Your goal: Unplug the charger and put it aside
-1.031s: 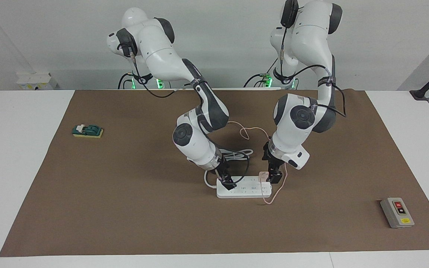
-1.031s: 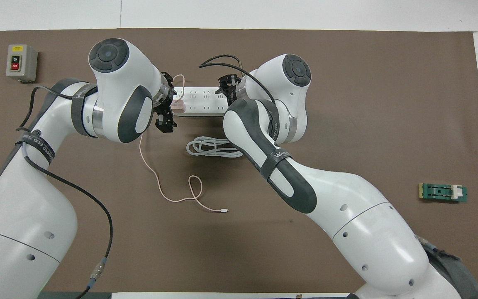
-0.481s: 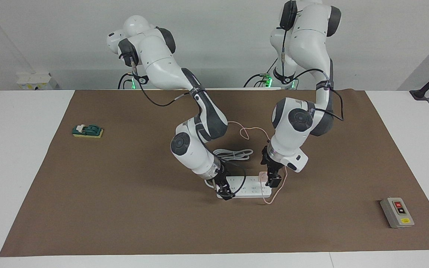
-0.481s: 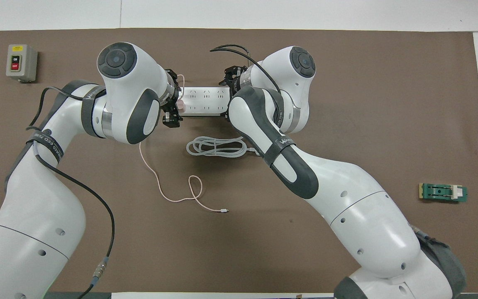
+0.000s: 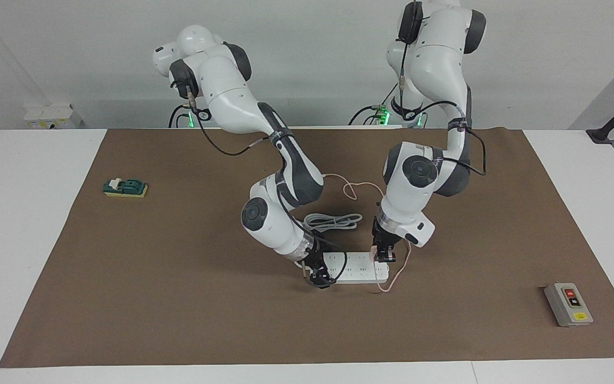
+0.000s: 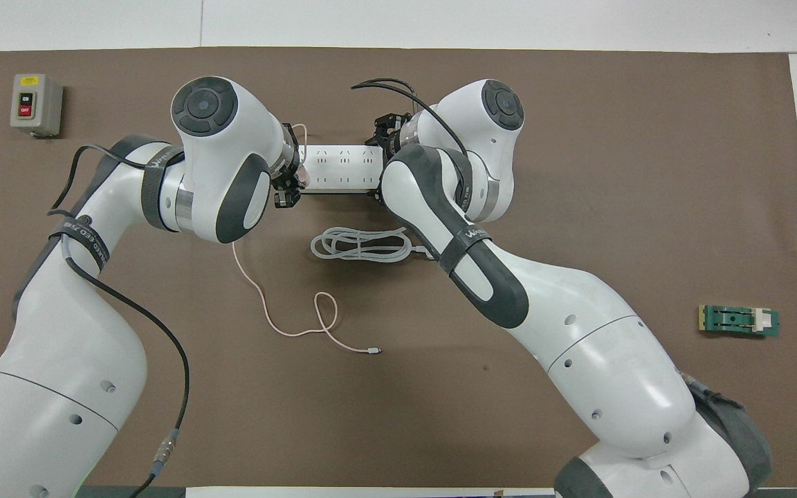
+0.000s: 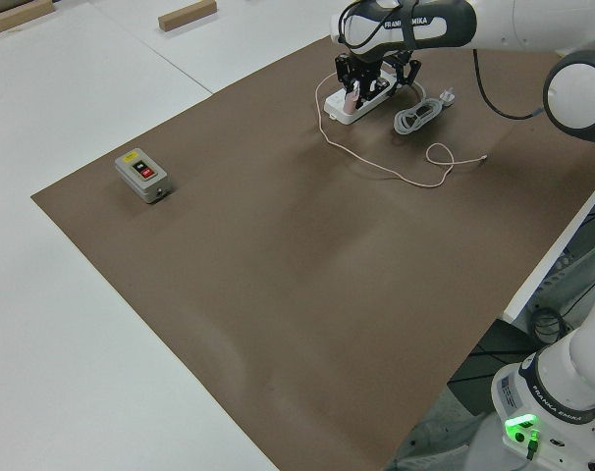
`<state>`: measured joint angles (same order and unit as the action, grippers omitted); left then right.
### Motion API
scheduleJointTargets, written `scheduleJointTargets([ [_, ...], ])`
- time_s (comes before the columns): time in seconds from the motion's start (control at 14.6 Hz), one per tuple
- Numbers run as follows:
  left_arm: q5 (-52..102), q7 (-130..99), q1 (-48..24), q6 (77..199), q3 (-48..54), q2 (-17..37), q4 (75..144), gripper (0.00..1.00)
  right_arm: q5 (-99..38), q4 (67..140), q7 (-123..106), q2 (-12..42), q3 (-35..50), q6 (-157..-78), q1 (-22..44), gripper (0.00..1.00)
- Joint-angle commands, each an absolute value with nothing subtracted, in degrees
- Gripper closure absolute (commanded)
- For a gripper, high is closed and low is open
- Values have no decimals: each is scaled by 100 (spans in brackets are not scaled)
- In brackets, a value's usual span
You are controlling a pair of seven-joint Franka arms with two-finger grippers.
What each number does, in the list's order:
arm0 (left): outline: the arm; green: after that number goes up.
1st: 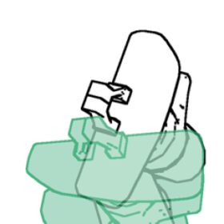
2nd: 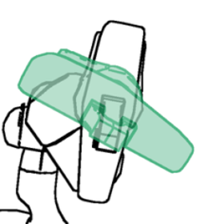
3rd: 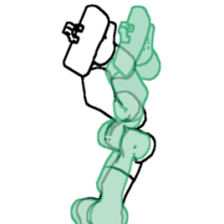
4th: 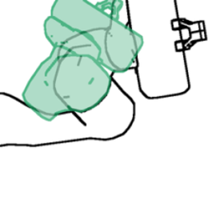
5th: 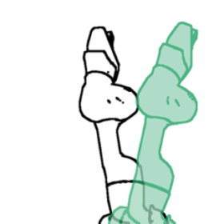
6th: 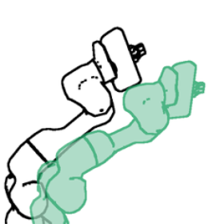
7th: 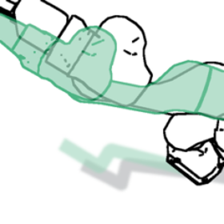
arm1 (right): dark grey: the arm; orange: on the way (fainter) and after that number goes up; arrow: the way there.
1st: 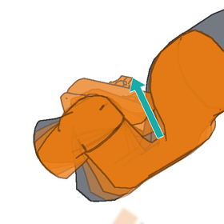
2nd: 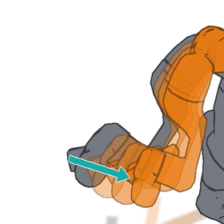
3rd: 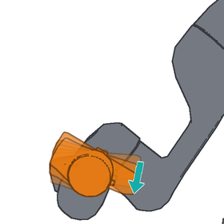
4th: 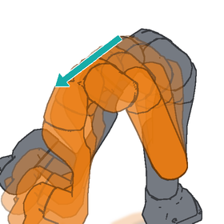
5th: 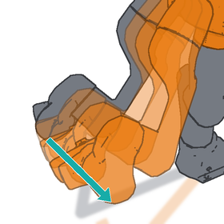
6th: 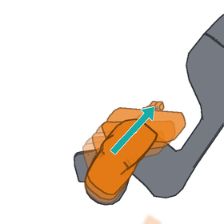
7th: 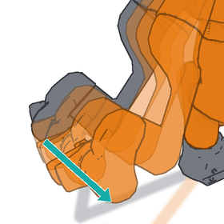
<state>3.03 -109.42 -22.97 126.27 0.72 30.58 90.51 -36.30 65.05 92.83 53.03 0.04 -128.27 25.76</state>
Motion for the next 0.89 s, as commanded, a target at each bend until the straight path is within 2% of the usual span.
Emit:
scheduleJointTargets([
  [0.0, 176, -11057, -2382, 12709, -9, 3032, 9132, 100, -3727, 6354, 9106, 5449, 26, -12726, 2531, 9],
  [0.07, 124, -11039, -2373, 12700, -17, 3032, 9114, 100, -3718, 6363, 9105, 5449, 26, -12735, 2531, 28],
  [0.14, 36, -11022, -2347, 12665, -9, 3024, 9079, 100, -3709, 6372, 9105, 5449, 26, -12735, 2531, 39],
  [0.21, 9, -11004, -2329, 12552, -9, 3023, 9009, 100, -3709, 6381, 9105, 5441, 26, -12744, 2557, 42],
  [0.48, -9, -10715, -2110, 11963, -9, 2980, 8658, 100, -3674, 6416, 9105, 5440, 18, -12744, 2575, 42],
  [0.82, 70, -10154, -1645, 11506, 9, 2304, 8675, 100, -3674, 6416, 9097, 5440, 9, -12753, 2593, 42],
])
